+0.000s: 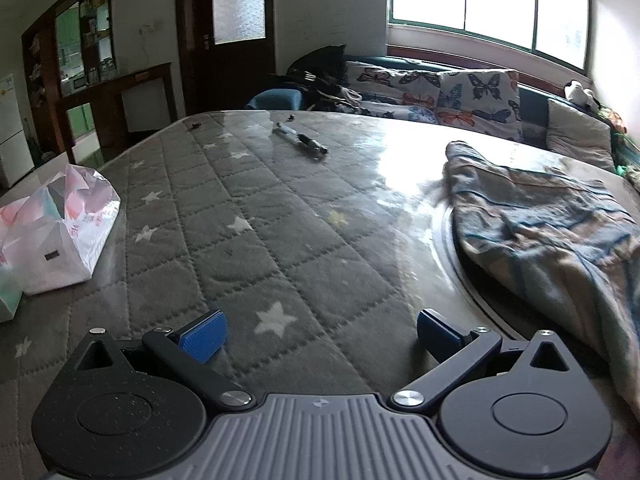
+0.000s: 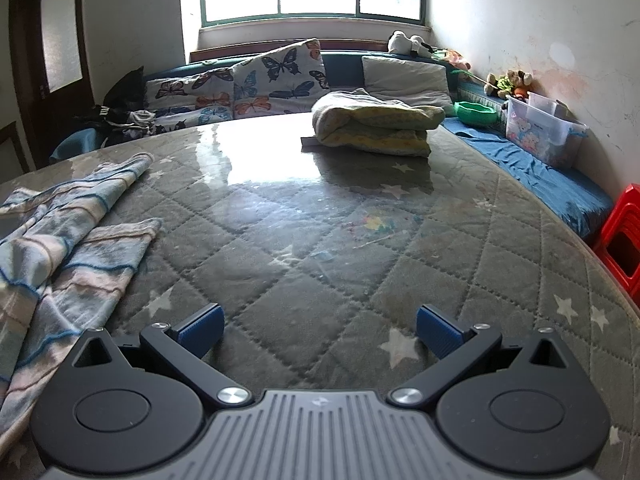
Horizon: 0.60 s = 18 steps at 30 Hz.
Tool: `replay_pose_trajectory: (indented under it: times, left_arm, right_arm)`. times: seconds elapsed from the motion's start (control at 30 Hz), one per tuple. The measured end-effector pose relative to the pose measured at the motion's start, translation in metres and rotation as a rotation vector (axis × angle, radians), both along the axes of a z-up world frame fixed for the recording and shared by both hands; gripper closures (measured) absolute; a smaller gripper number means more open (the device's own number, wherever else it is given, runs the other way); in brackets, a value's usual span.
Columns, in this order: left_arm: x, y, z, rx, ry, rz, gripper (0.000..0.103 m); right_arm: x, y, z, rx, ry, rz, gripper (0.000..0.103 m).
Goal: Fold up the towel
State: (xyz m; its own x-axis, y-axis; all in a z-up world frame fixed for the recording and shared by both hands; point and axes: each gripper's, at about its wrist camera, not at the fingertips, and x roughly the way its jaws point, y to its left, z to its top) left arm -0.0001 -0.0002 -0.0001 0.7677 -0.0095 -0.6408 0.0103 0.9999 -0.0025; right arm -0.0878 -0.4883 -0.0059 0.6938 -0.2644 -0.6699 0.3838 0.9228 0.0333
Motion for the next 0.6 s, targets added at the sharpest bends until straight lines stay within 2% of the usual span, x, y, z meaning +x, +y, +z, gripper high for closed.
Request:
replay_pose_trajectory:
  times: [0.13, 0.23, 0.3, 0.43, 0.6]
  left_arm:
    - [-0.005, -0.008, -0.003, 0.021, 0.003, -0.033, 0.0]
    - [-0.009, -0.013, -0.005, 0.037, 0.004, -0.057, 0.0]
    - [-0.016, -0.018, -0.005, 0.044, 0.0, -0.085, 0.0]
    - [-0.046, -0.041, 0.003, 0.057, 0.012, -0.136, 0.0]
    - [-0.062, -0.053, 0.008, 0.06, 0.017, -0.182, 0.0]
  right_arm:
    - [-0.001, -0.004, 0.003, -0.001, -0.001, -0.003, 0.0]
    - [-0.026, 0.019, 0.006, -0.074, -0.062, 0.015, 0.0]
    - [-0.026, 0.02, 0.006, -0.037, -0.027, 0.029, 0.0]
    - [-0.046, 0.037, 0.01, -0.025, -0.045, 0.055, 0.0]
    - [-0.066, 0.066, 0.014, -0.019, -0.067, 0.104, 0.0]
